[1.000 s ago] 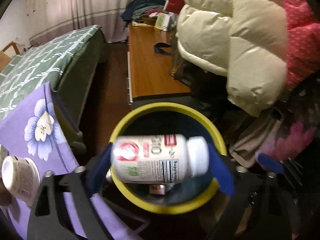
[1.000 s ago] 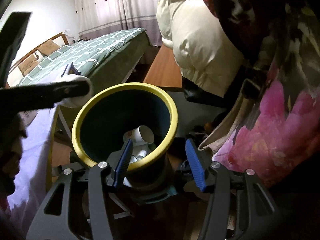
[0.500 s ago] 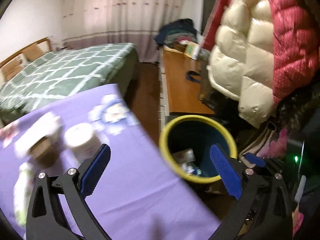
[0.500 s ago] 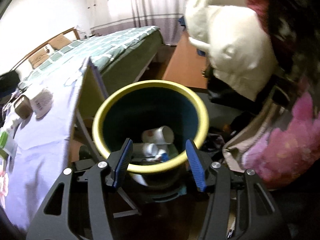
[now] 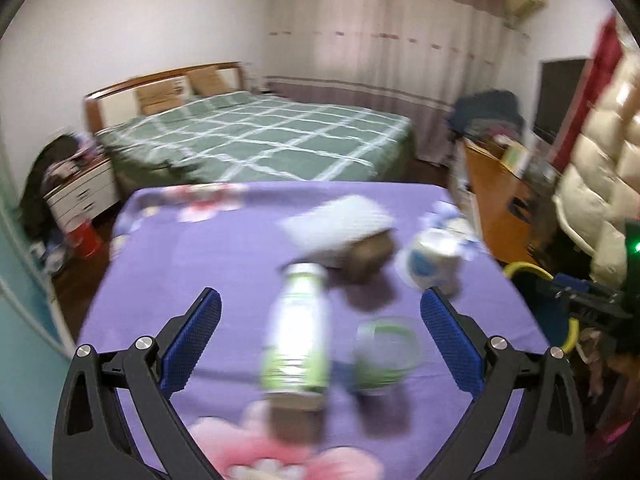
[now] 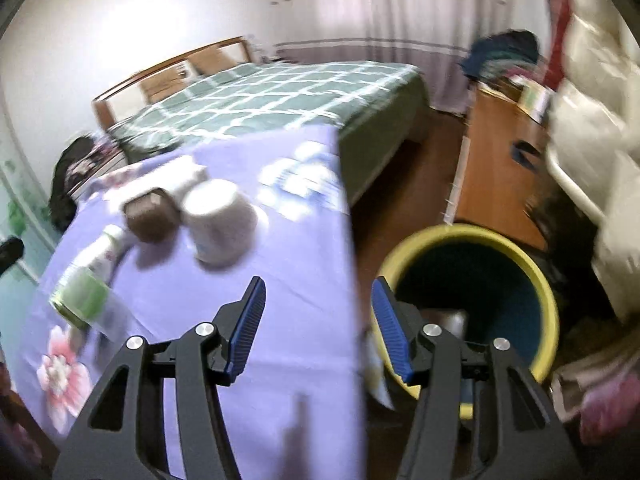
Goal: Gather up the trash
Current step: 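Grasp the white foam net with the right gripper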
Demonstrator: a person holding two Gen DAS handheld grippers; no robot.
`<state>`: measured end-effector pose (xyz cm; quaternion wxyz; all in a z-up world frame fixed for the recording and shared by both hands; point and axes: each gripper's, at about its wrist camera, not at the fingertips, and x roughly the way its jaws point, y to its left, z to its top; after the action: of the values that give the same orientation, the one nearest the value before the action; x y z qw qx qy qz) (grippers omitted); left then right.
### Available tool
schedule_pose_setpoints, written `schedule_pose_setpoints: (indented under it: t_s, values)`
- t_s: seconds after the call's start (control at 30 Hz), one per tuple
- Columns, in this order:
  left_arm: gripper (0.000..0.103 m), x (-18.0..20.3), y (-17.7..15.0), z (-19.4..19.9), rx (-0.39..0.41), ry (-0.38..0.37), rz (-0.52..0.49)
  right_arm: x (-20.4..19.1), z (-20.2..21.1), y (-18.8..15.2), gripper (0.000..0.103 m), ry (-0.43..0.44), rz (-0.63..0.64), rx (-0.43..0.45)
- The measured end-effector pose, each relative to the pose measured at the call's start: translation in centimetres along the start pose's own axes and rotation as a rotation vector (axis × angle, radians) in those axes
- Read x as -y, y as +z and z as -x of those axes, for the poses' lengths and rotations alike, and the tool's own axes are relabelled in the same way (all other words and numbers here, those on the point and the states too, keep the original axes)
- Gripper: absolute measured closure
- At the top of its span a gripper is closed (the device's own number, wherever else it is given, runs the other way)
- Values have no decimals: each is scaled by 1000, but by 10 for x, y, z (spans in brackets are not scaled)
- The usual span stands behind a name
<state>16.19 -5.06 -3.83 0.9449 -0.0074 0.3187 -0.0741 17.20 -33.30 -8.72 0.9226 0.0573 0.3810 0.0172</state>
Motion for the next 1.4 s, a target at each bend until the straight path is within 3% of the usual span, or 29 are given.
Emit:
schedule_pose_setpoints:
  t_s: [0.17,0.33,0.57,0.7,0.9,1.17,1.4]
  values:
    - [5,-50,-5,6,30,61,47,-64,-23,46,50,89,69,9]
    - [5,-70,-7,14,56,101,54,-126,-59,83,50,176,148,-19]
    - [5,-92,-10,14,49,115,85,-177,-132,113,50,142,223,-131]
    - [5,-97,-10,7,38,111,99,-191,-160,114,41,107,256,-179]
    - [5,-98,-12,2,27,98,102,-200,-180,105,41,74,293,-215]
    - [5,-102,-14,-1,21,90,117,-206,-179,102,56,56,313,-204]
    - [5,-102,-15,-1,27,83,119,-214,-174,96,84,44,338,-192]
